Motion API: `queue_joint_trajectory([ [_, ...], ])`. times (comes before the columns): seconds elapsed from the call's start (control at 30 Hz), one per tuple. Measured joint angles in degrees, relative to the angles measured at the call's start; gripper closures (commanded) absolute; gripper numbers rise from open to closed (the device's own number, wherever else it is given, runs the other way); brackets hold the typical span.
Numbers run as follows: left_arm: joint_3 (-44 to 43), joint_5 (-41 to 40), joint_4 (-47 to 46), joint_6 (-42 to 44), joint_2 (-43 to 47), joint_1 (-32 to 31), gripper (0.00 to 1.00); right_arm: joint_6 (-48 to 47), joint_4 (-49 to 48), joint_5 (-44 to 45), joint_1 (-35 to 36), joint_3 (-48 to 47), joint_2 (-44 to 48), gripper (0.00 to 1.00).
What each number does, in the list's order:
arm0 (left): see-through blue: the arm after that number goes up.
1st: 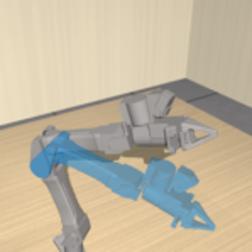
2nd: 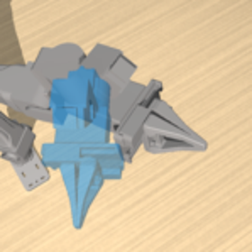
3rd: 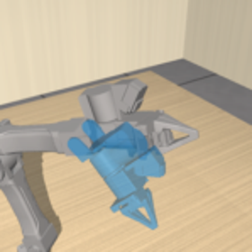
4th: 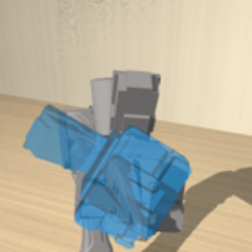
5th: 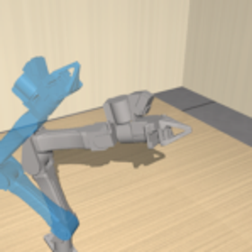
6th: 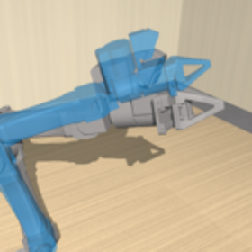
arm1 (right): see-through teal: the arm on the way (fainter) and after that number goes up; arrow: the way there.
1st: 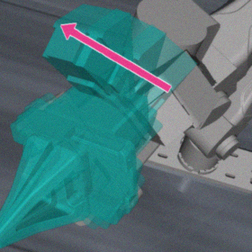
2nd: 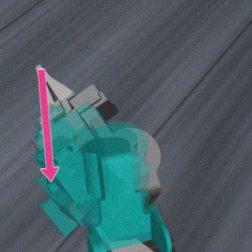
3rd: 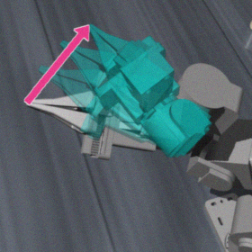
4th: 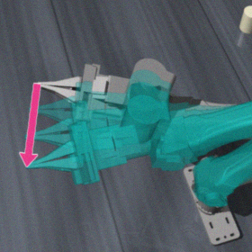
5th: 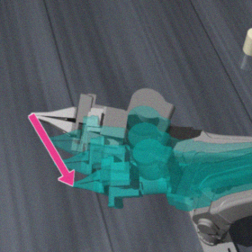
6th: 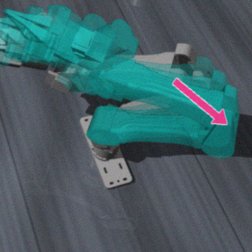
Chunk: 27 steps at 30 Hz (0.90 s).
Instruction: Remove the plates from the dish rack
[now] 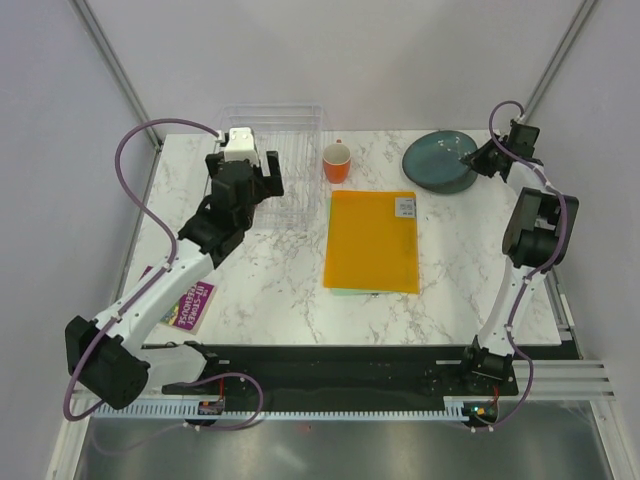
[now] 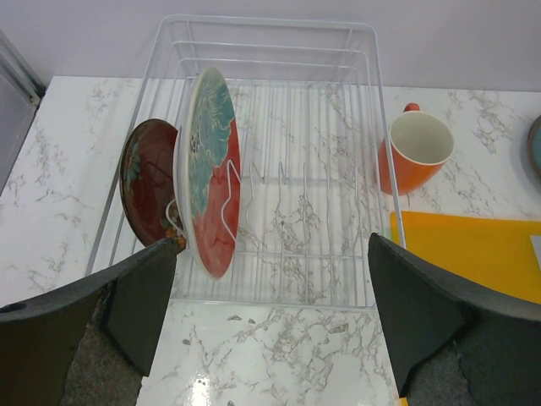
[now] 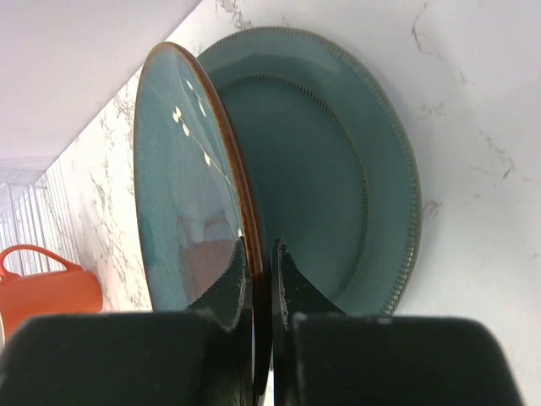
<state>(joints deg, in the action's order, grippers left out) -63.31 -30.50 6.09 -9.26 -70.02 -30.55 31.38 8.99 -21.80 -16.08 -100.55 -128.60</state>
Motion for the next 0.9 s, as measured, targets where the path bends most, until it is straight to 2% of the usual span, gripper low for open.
queue_joint_trajectory([
  [0.13,0.1,-0.6,0.0,0.0,-1.3,0.0,0.0,0.1,-0.5,-0.1,0.0,-2.5,-2.1,1.0],
  [0.17,0.3,-0.6,0.0,0.0,-1.6,0.0,0.0,0.3,-0.9,-0.2,-0.1,-2.8,-2.6,0.97],
  [0.2,0.5,-0.6,0.0,0.0,-1.6,0.0,0.0,0.6,-1.3,-0.3,-0.2,-2.9,-3.0,0.91],
  [0.23,0.8,-0.6,0.0,0.0,-1.6,0.0,0.0,1.0,-1.5,-0.6,-0.2,-3.0,-3.4,0.71],
  [0.3,1.1,-0.6,0.1,0.0,-1.6,0.0,0.0,2.4,-1.8,-1.3,-0.3,-3.1,-3.8,0.64],
  [0.33,1.1,-0.6,0.1,0.0,-1.6,0.0,0.0,2.4,-2.1,-1.3,-0.4,-3.1,-3.9,0.53],
  [0.47,1.1,-0.7,0.2,0.0,-1.6,0.0,0.0,2.0,-2.0,-0.3,-0.5,-3.1,-4.6,0.46],
  [0.53,1.1,-0.7,0.2,0.0,-1.6,0.0,0.0,2.0,-1.9,0.1,-0.6,-3.0,-4.8,0.37],
  [0.6,1.1,-0.7,0.3,0.0,-1.6,0.0,0.0,1.8,-1.6,0.5,-0.7,-2.9,-4.8,0.34],
  [0.7,1.2,-0.7,0.4,0.0,-1.6,0.0,0.0,1.4,-1.6,0.9,-0.7,-2.9,-4.8,0.18],
  [0.73,1.2,-0.7,0.5,0.0,-1.6,0.0,0.0,1.2,-1.3,1.1,-0.7,-2.9,-4.8,0.1],
  [0.9,1.2,-1.1,1.2,0.0,-1.9,0.0,0.0,-2.4,3.6,4.2,0.0,-5.9,-4.8,0.04],
])
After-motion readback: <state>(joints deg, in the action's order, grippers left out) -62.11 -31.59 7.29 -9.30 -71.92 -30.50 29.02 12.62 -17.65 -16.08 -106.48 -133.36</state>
